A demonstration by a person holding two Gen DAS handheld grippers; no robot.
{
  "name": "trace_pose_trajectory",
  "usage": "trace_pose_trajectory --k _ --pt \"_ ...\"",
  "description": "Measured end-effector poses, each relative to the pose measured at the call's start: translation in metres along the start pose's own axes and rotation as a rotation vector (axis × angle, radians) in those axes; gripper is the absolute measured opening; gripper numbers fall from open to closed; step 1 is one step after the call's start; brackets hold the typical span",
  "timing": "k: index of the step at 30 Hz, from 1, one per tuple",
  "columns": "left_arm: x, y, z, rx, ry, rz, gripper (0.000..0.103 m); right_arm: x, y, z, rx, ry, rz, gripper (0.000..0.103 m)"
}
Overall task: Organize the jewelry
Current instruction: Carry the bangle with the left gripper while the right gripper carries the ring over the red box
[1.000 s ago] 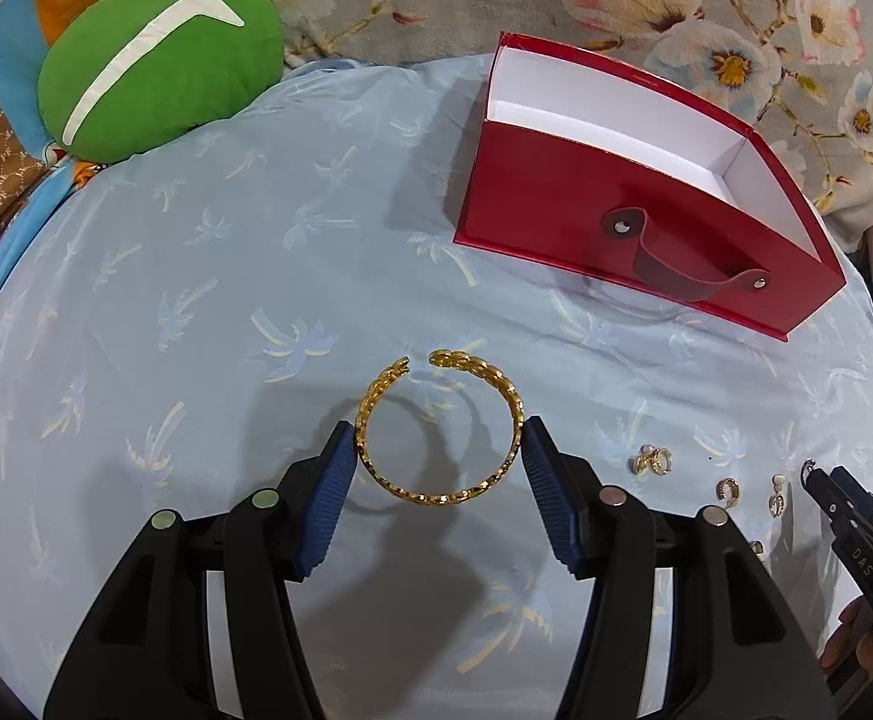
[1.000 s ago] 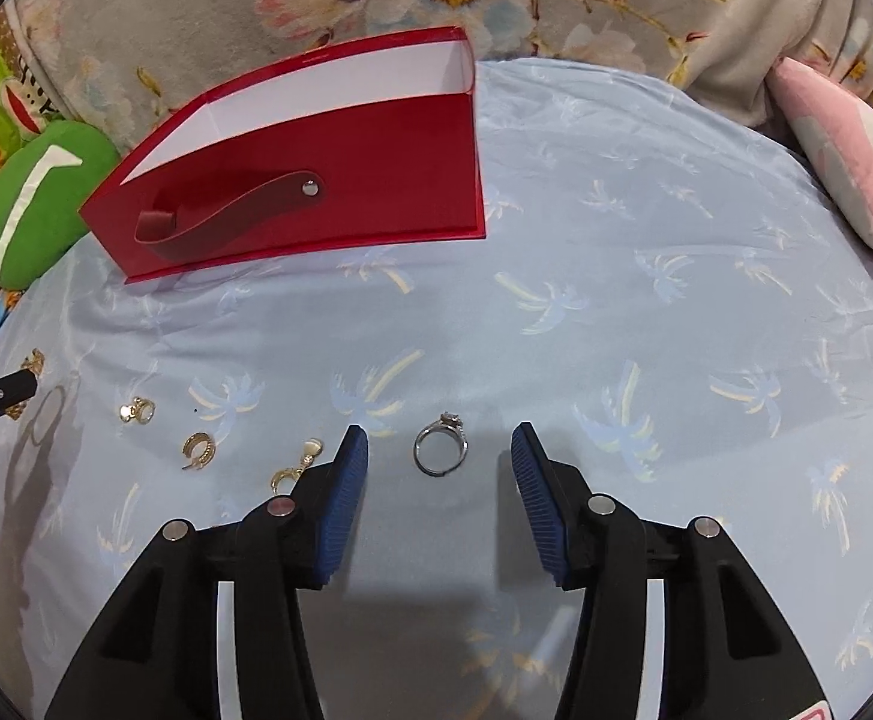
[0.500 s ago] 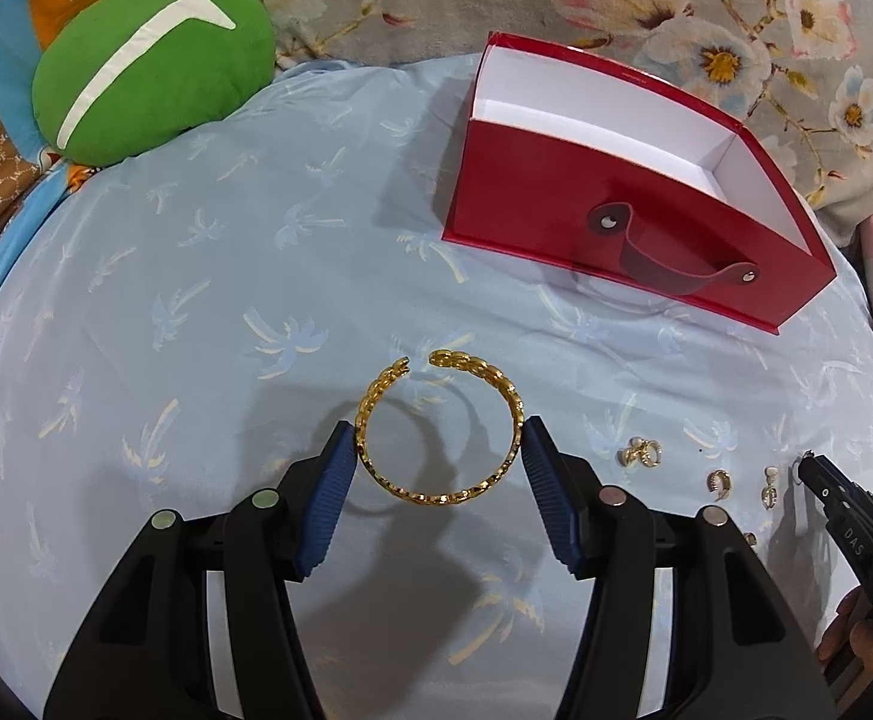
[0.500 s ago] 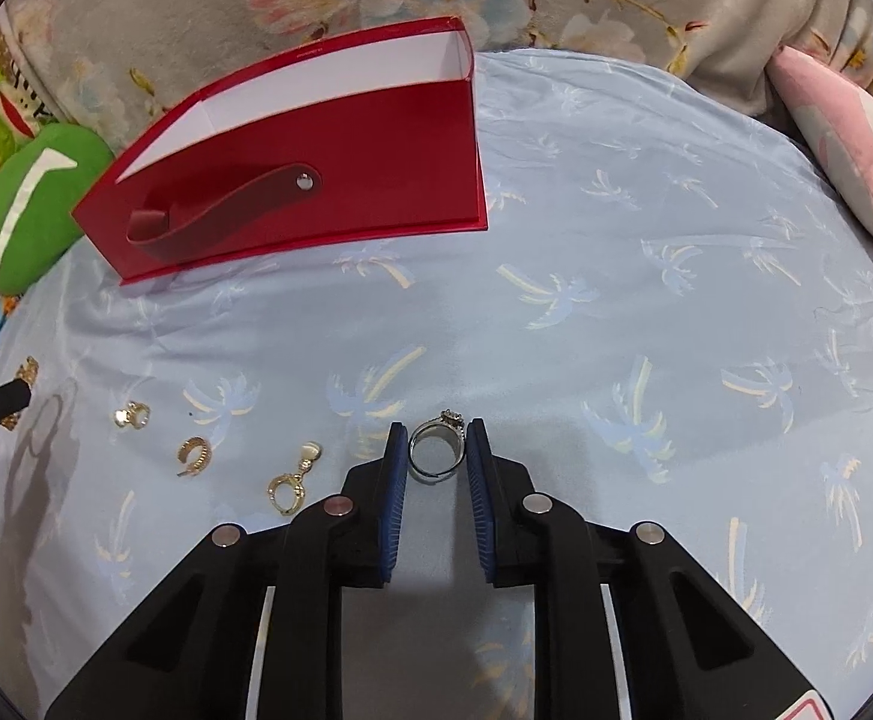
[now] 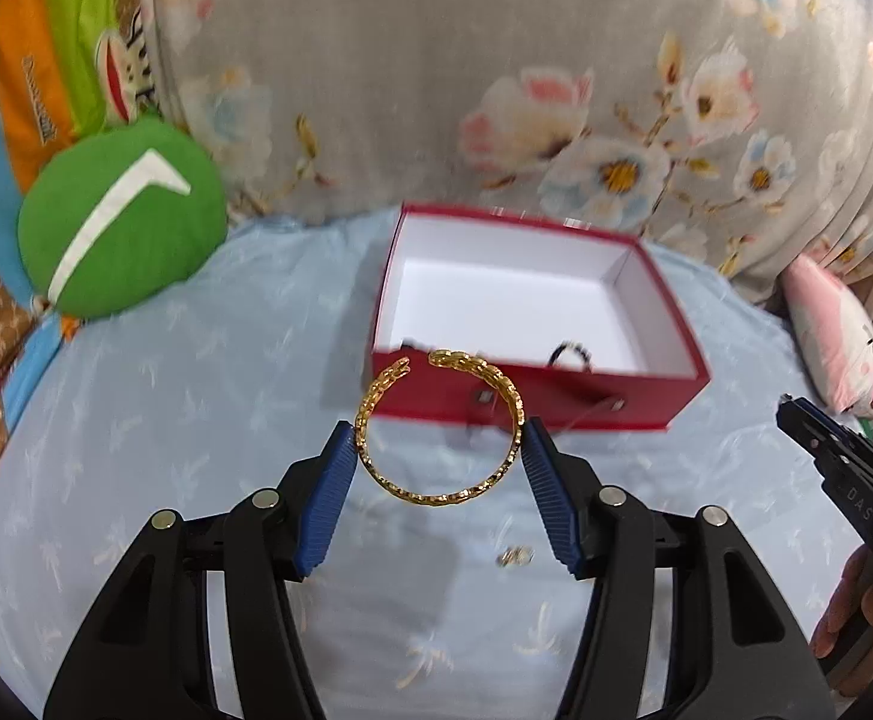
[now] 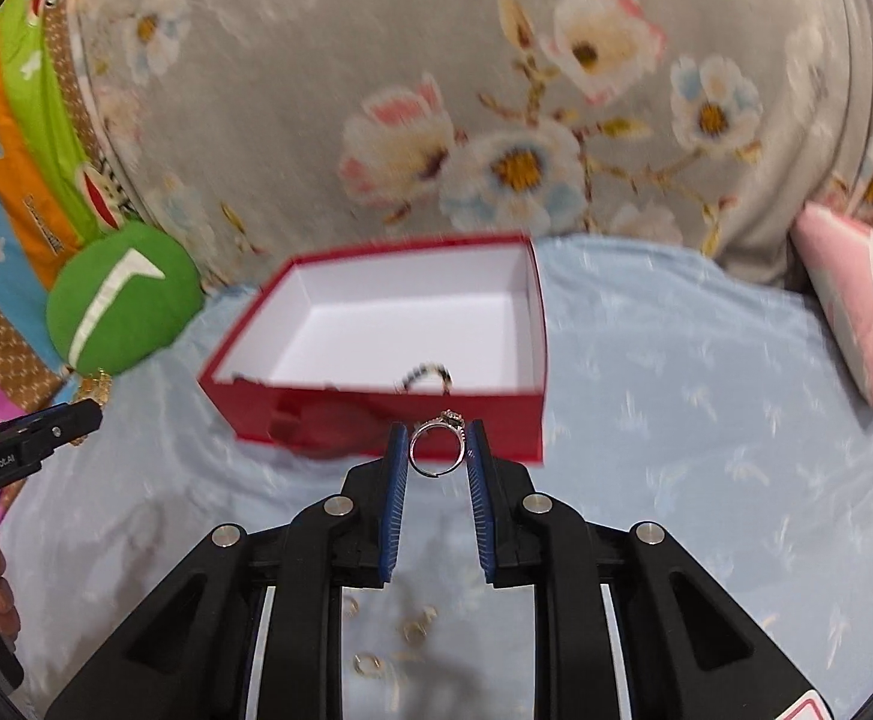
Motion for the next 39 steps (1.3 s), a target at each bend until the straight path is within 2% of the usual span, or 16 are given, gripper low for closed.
trace_pose_trajectory --k 9,18,29,39 --pt "0.06 -0.02 0.032 -0.032 -0.147 -0.029 0.055 0.069 0.018 0.02 0.037 -0.144 0.044 0.018" --pt "0.109 -0.036 0.015 -0.036 -0.213 -0.06 0.055 0.12 0.015 -0.004 0.051 -0.188 0.038 0.018" --pt "0.147 -0.047 -0.061 0.018 -0.18 -0.082 0.055 0.147 0.013 -0.068 0.041 -0.144 0.049 0.018" --pt "0.151 -0.057 -0.114 0.029 -0.127 -0.098 0.055 0.146 0.011 -0.119 0.036 -0.081 0.055 0.018"
Point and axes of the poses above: each gripper's, at about its wrist camera, not at the fingertips, and z roughly against the way its jaws point, y to its left, x to its top, the point moved 5 cm from there along -z, roughly the way its jaws point, and after that the axes turned 3 degrees about y, right-handed, at the moved point
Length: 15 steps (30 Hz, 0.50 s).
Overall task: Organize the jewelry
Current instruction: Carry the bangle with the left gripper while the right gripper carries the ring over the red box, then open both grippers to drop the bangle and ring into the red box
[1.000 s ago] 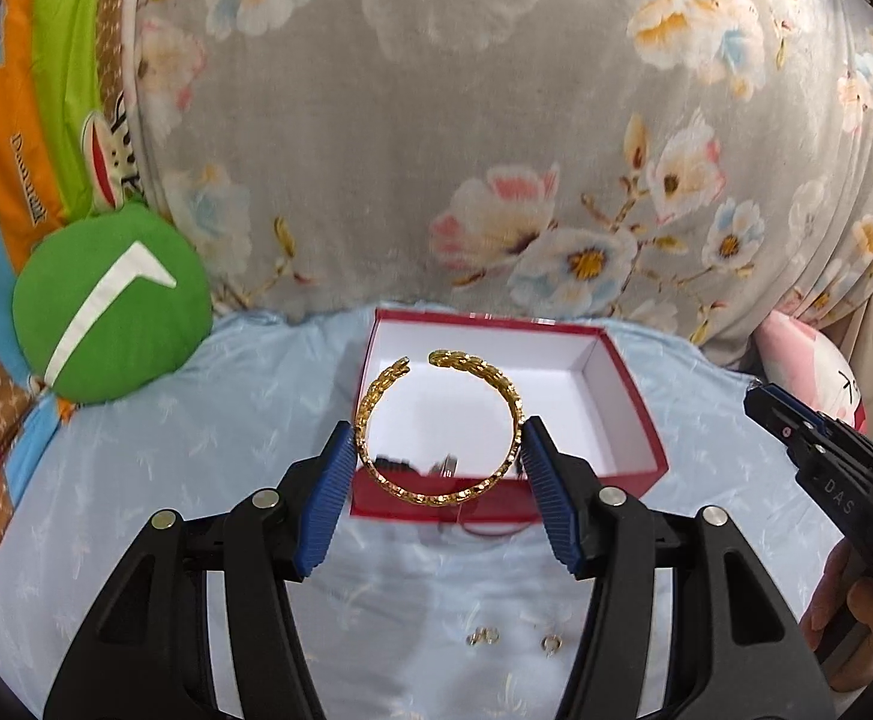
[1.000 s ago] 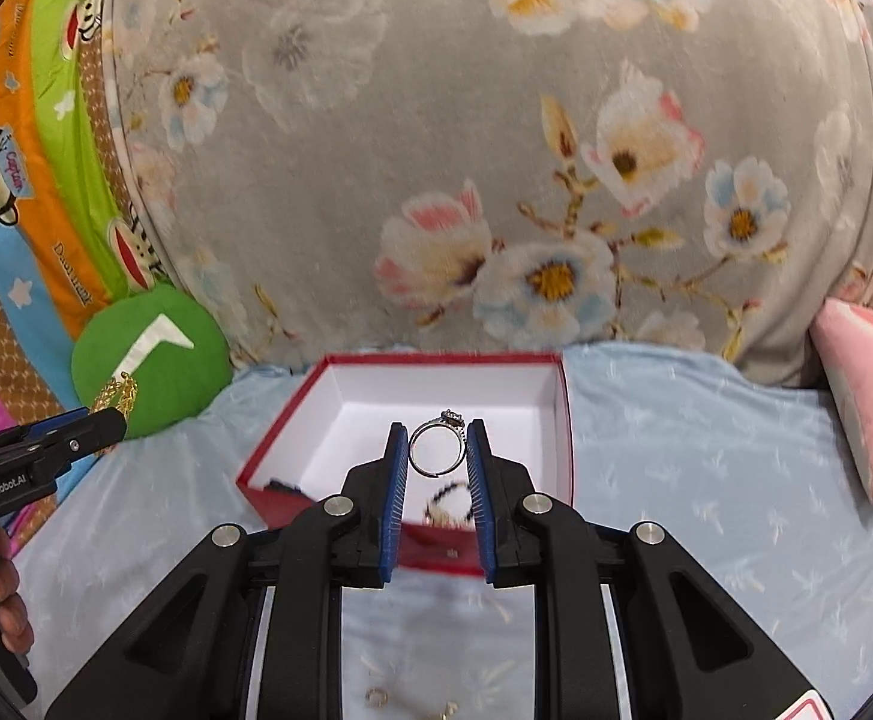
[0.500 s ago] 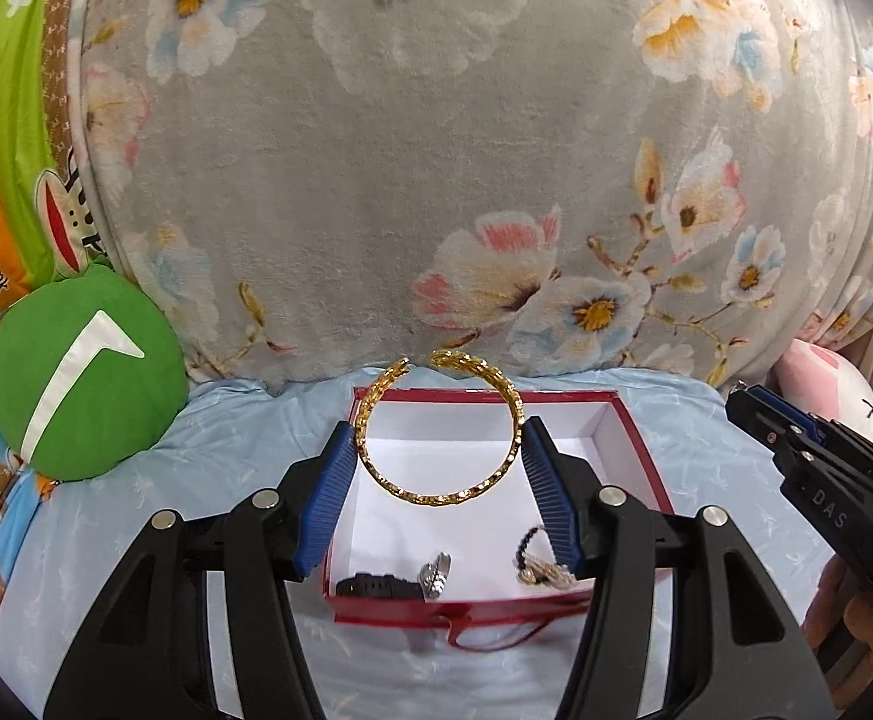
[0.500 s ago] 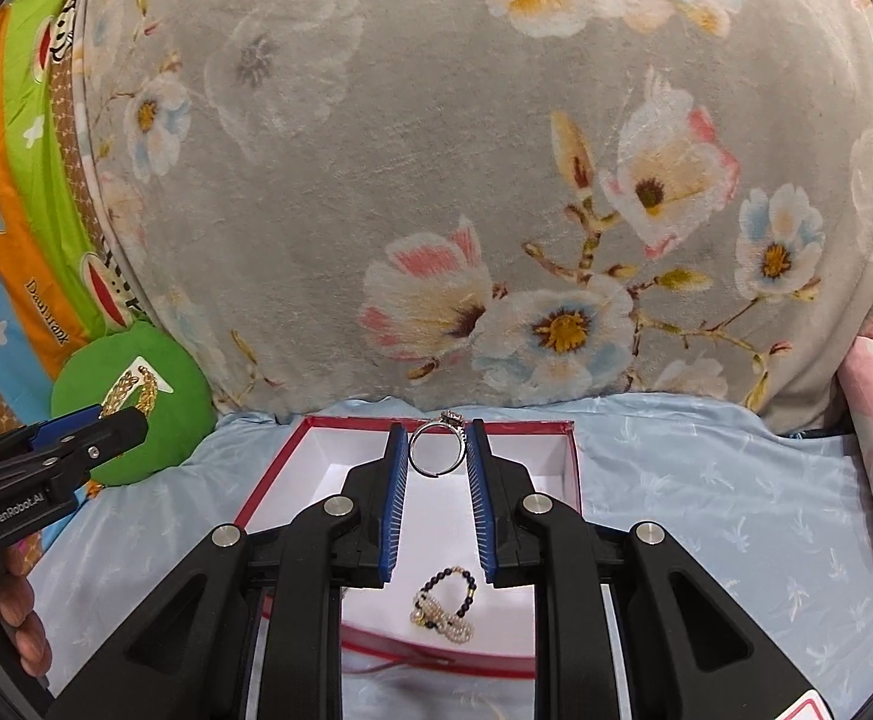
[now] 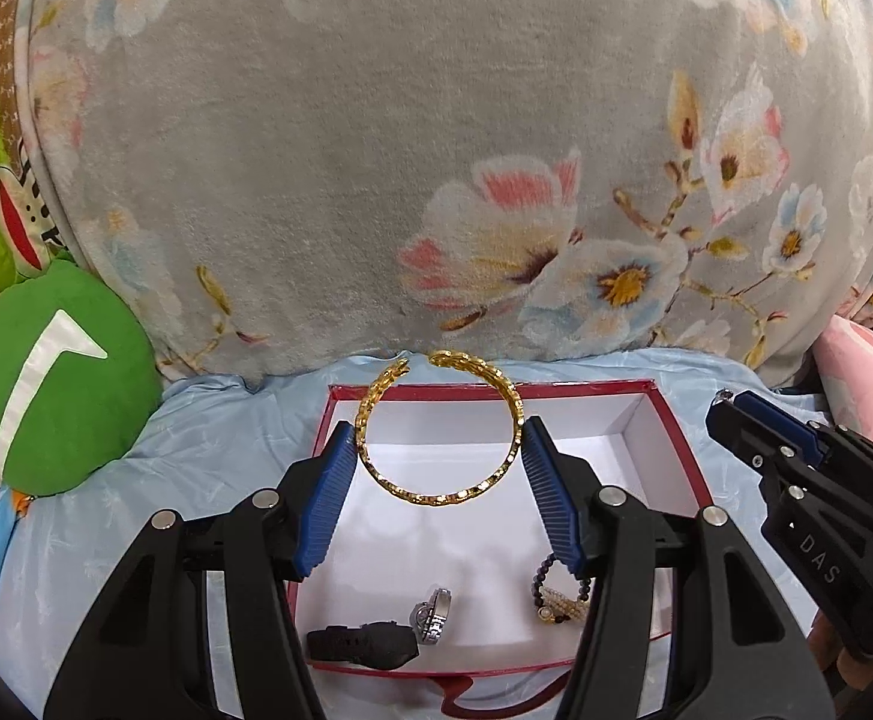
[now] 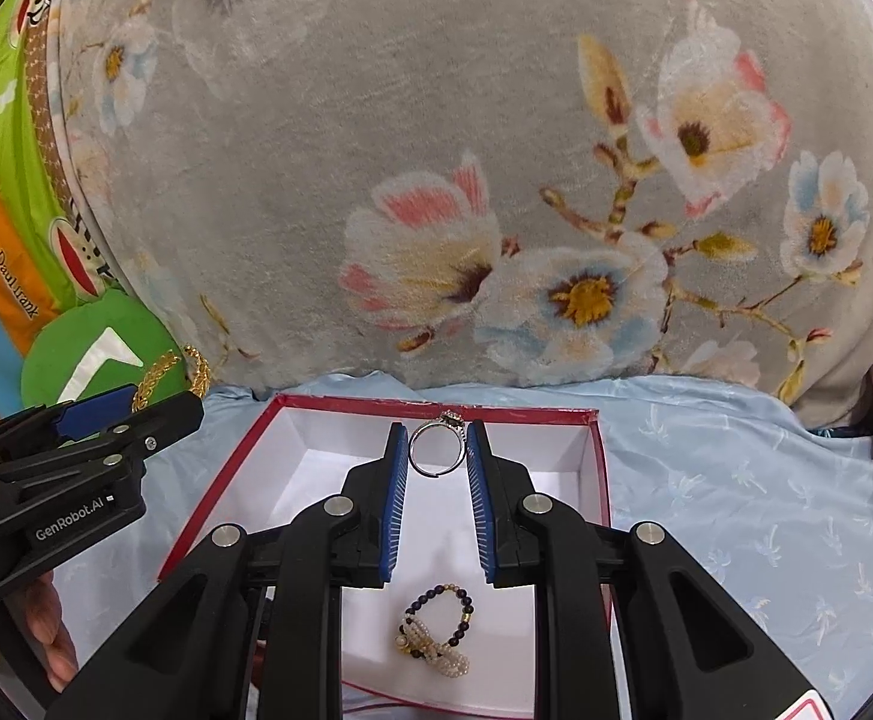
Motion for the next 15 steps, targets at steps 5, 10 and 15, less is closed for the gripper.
trace_pose_trajectory --k 5,10,15 --pt "-0.003 0.0 -0.022 0.008 0.024 -0.003 0.055 -0.003 -0.004 -0.021 -0.009 0.026 0.005 0.018" --pt "-0.008 0.0 -0.043 0.016 0.054 0.001 0.055 -0.008 -0.006 -0.045 -0.019 0.058 0.012 0.018" --pt "-0.014 0.001 -0.064 0.028 0.081 -0.003 0.055 -0.015 -0.01 -0.066 -0.028 0.088 0.009 0.018"
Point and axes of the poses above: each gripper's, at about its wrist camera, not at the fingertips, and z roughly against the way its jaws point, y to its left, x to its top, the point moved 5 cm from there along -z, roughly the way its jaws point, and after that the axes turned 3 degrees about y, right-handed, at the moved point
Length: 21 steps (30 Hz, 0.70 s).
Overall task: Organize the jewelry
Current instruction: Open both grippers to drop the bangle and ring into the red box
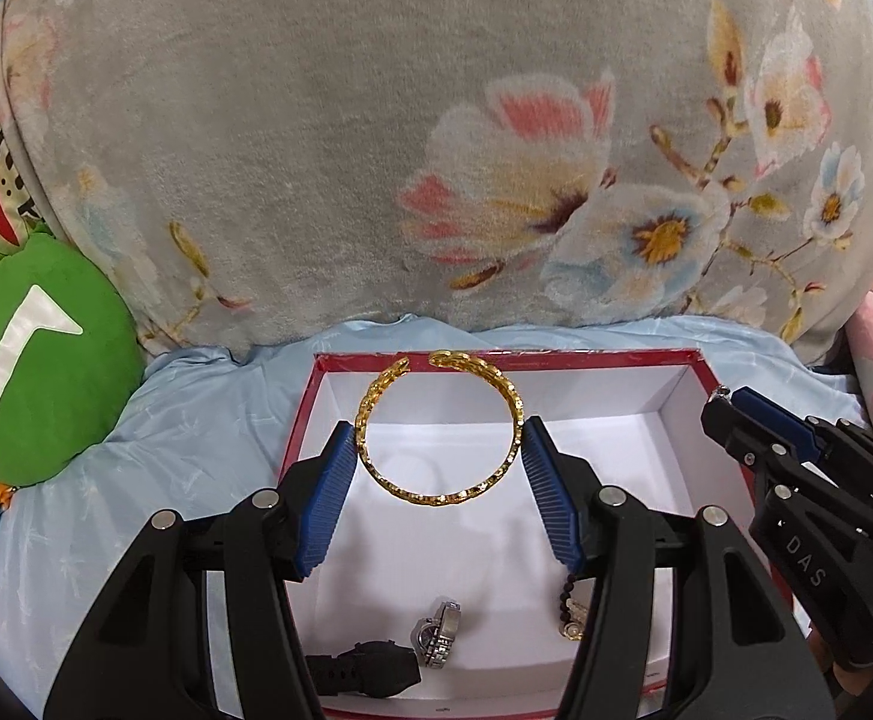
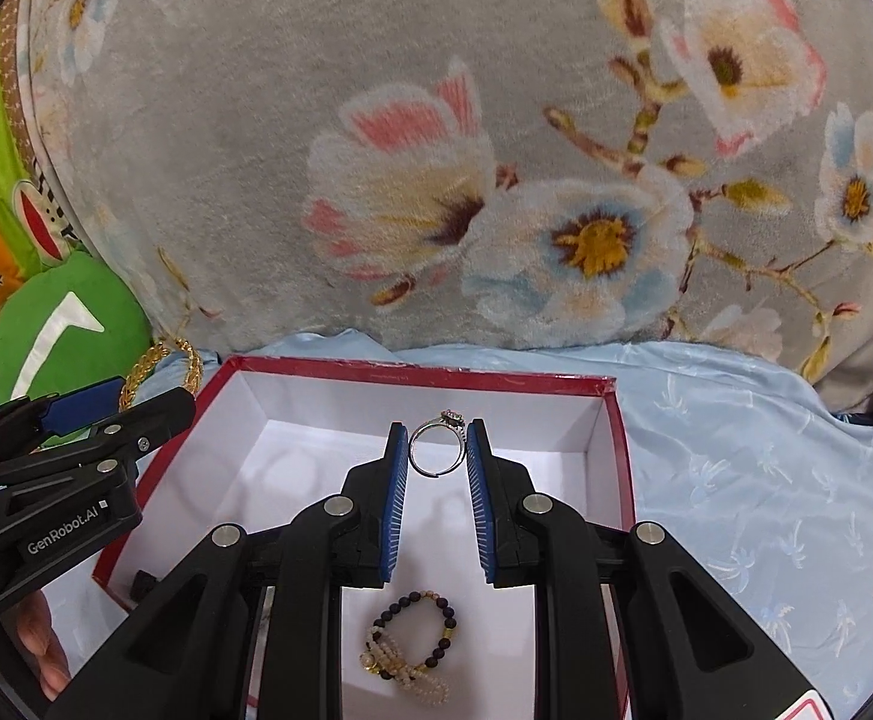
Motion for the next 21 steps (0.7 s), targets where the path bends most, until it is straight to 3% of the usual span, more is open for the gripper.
trace_pose_trajectory --k 12,15,16,18,21 --pt "-0.007 -0.001 -0.035 0.022 0.041 -0.006 0.055 -0.007 -0.008 -0.03 -0.026 0.032 0.008 0.019" --pt "-0.007 -0.003 -0.041 0.022 0.054 -0.009 0.056 -0.005 -0.01 -0.03 -0.055 0.007 0.014 0.037" --pt "-0.007 -0.003 -0.042 0.033 0.055 -0.009 0.058 -0.005 -0.011 -0.029 -0.064 -0.006 0.007 0.042" --pt "-0.006 -0.001 -0.041 0.049 0.046 0.0 0.074 -0.003 -0.014 -0.025 -0.063 -0.02 -0.006 0.043" --pt "-0.003 0.004 -0.038 0.055 0.032 0.032 0.085 0.0 -0.016 -0.02 -0.063 -0.033 -0.015 0.047"
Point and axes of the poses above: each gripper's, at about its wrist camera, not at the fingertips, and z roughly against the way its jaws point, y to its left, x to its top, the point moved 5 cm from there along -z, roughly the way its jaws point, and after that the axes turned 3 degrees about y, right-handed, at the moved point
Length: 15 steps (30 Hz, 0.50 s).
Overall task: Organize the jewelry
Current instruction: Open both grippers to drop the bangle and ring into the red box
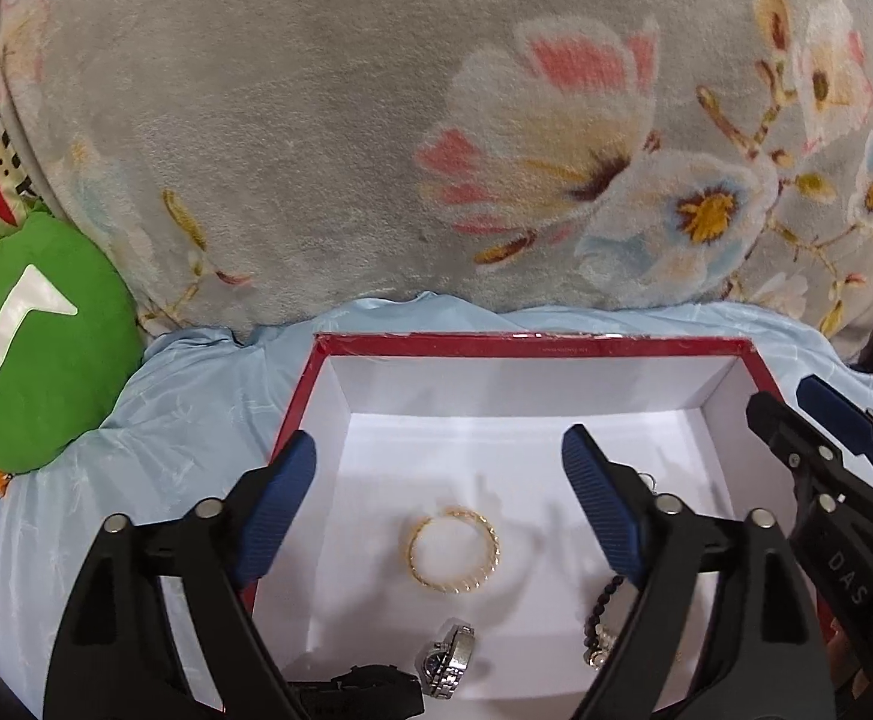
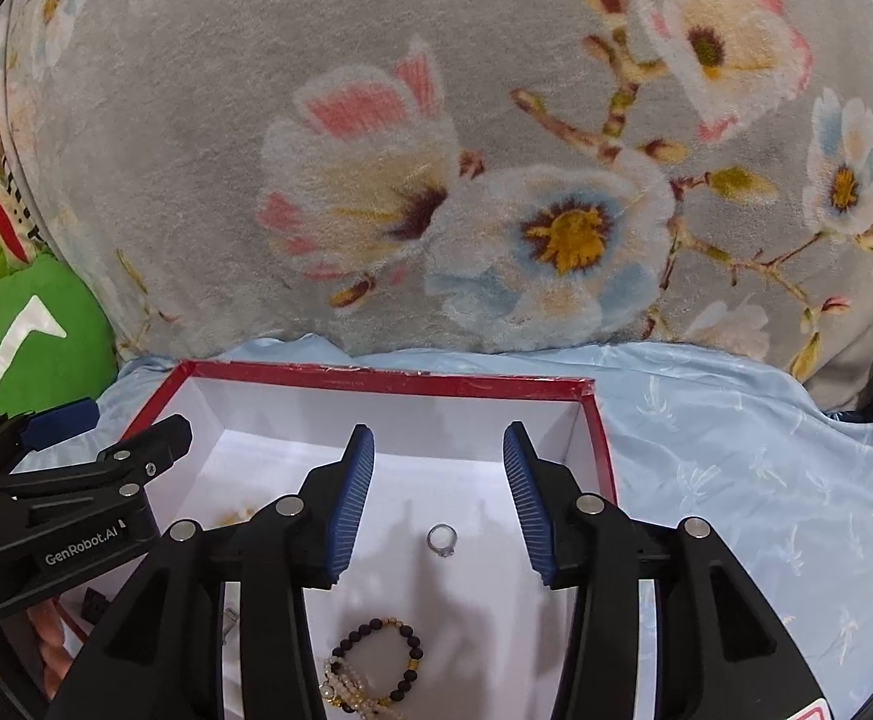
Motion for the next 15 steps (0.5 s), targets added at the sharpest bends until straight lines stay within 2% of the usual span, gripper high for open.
trace_pose_trajectory --k 15 --pt "0.004 -0.0003 0.0059 -0.002 -0.006 -0.001 0.088 -0.0021 0.0008 0.0088 0.002 -0.009 -0.005 0.05"
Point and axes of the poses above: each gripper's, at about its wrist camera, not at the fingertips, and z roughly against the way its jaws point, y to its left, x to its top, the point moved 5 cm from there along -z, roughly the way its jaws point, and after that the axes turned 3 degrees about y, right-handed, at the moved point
